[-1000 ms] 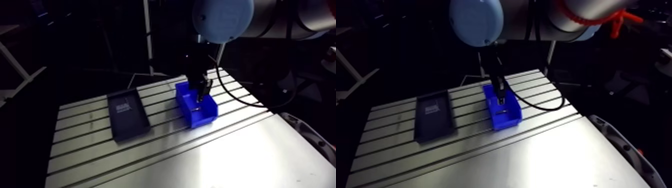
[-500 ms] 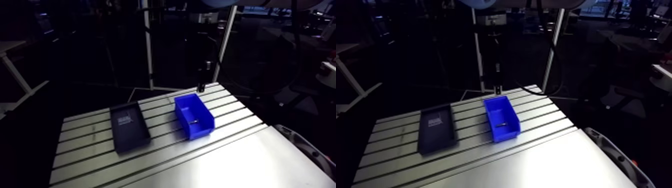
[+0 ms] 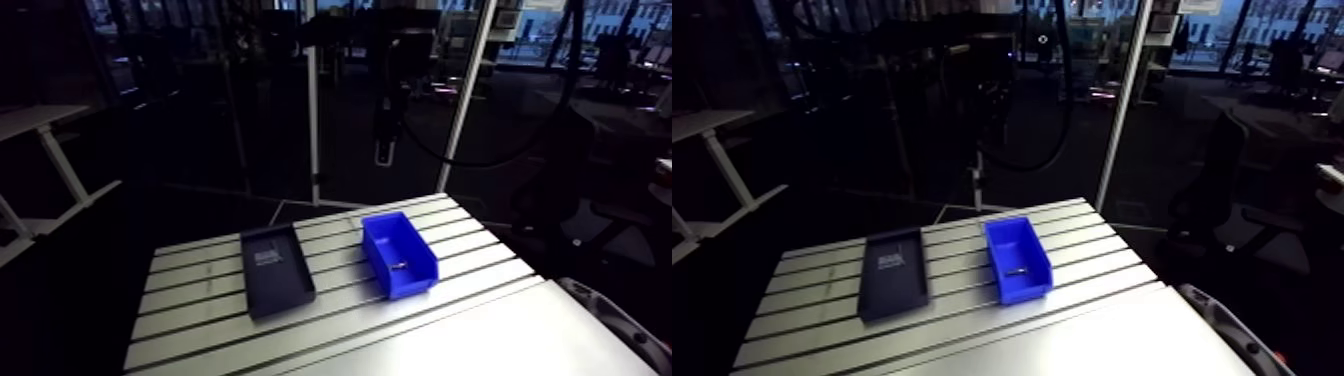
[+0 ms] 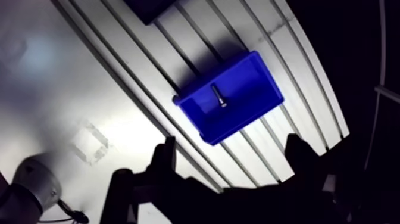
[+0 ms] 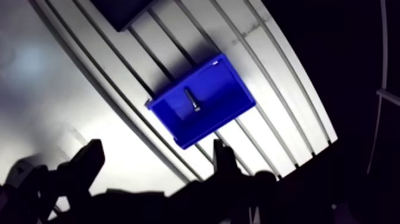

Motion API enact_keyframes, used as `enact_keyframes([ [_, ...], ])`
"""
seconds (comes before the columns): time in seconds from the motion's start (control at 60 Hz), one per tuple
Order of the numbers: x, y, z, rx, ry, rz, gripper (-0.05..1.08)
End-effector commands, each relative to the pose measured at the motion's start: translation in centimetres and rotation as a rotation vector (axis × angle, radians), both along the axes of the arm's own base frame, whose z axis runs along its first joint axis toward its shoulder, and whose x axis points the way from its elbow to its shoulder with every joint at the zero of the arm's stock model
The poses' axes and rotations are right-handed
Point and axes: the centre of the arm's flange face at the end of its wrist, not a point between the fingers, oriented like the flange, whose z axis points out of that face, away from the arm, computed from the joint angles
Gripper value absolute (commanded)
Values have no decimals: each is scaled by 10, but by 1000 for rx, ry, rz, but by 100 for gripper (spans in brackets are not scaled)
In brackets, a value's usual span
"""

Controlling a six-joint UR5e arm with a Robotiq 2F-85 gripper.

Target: Pick up the M10 bolt from the tray and put it into the blue bin.

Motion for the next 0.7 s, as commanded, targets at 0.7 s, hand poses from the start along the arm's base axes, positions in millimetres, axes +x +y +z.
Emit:
enact_keyframes([
  [0.7, 41, -43, 75, 4, 52, -922, 0],
])
